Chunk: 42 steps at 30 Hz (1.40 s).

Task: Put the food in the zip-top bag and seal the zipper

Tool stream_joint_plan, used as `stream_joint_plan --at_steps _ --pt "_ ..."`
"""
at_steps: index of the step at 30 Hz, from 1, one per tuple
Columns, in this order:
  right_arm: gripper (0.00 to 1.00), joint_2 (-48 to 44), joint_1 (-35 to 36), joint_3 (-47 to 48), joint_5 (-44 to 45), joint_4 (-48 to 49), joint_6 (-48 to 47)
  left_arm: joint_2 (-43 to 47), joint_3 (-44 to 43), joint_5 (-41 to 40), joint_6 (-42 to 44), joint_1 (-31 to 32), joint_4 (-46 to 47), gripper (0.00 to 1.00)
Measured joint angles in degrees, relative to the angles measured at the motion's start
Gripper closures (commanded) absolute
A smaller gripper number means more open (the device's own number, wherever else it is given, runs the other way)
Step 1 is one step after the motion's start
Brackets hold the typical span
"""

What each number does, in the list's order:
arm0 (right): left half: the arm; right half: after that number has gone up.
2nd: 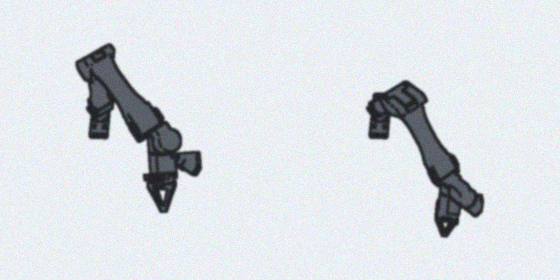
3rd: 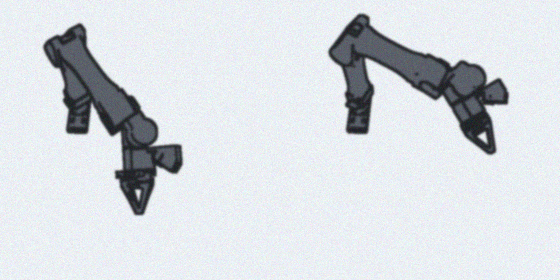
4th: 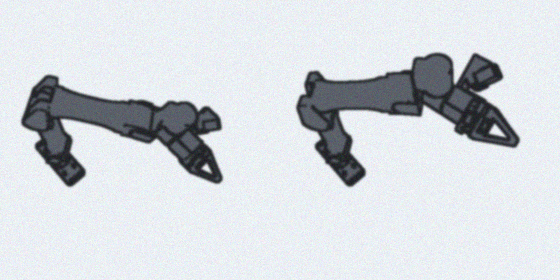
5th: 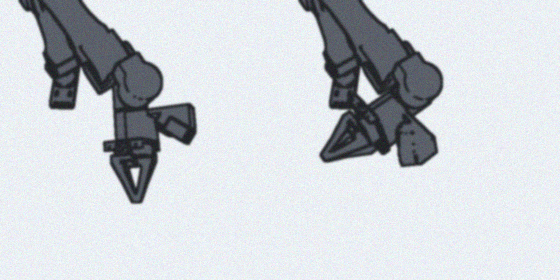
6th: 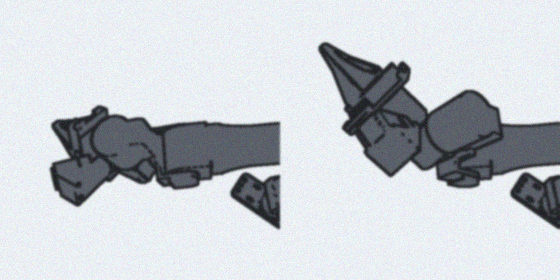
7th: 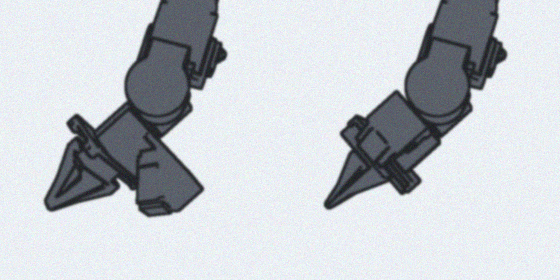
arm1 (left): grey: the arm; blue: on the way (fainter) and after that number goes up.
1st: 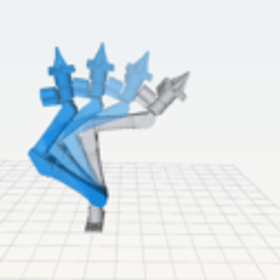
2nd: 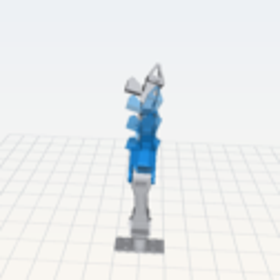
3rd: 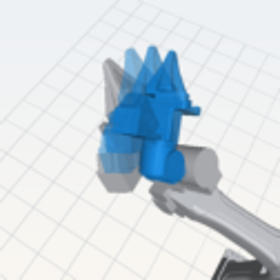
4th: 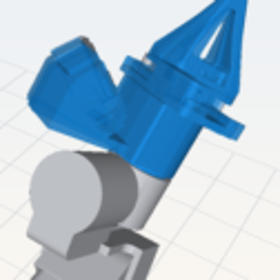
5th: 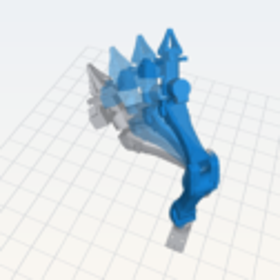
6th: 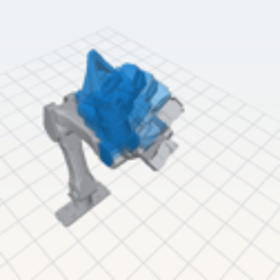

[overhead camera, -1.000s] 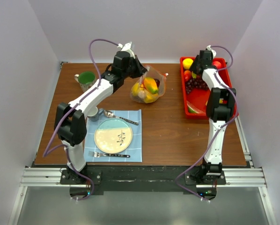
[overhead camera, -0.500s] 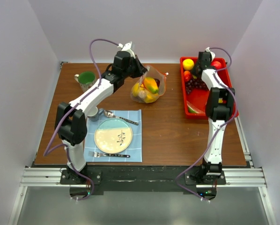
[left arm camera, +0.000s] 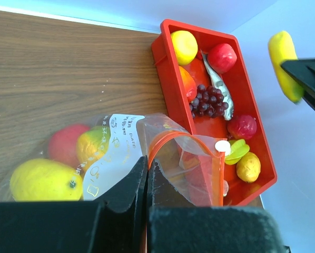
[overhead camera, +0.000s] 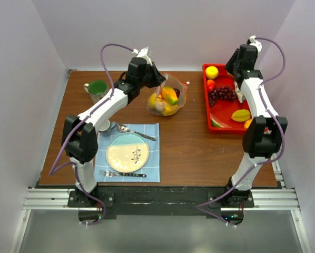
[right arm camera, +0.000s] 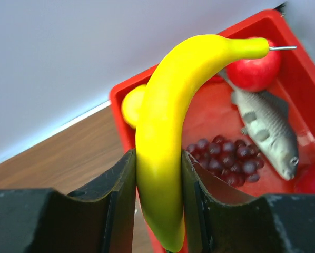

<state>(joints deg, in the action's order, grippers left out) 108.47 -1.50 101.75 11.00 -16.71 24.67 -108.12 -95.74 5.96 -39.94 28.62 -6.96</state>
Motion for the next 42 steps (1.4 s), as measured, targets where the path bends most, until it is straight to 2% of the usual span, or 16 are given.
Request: stream_joint_plan --at_steps 4,8,12,17,23,28,35,42 --pt "0.97 -7.7 1.6 -5.0 -4.9 -3.0 1.7 0.0 0.0 -0.3 0.1 0.0 -0.5 1.00" --pt "0.95 -17.0 7.6 -9.8 -10.8 -5.7 2.6 0.0 0.0 -0.5 0.5 -0.1 -1.5 1.00" --pt "0.94 -28.7 13.4 -15.9 -20.8 -6.7 4.7 0.0 -0.3 -0.6 0.8 -0.2 -2.7 1.00" --pt "0.93 -38.3 14.4 -21.3 -33.0 -6.2 9.0 -0.4 -1.5 -0.6 1.2 -0.6 -3.9 1.00" --pt "0.92 -38.0 18.1 -24.4 -44.5 -5.2 12.2 -1.1 -2.3 -0.6 1.6 -0.8 -4.8 1.00" --pt "0.91 -35.6 21.8 -24.8 -49.2 -4.8 13.5 -1.1 -2.3 -0.7 1.6 -0.8 -5.0 1.00" --pt "0.91 -34.5 22.8 -26.6 -50.8 -4.5 13.9 -1.1 -2.3 -0.7 1.6 -0.8 -5.2 1.00" --pt "0.93 -24.2 22.8 -25.4 -48.3 -3.3 13.6 -1.1 -2.3 -0.8 1.7 -0.8 -5.4 1.00"
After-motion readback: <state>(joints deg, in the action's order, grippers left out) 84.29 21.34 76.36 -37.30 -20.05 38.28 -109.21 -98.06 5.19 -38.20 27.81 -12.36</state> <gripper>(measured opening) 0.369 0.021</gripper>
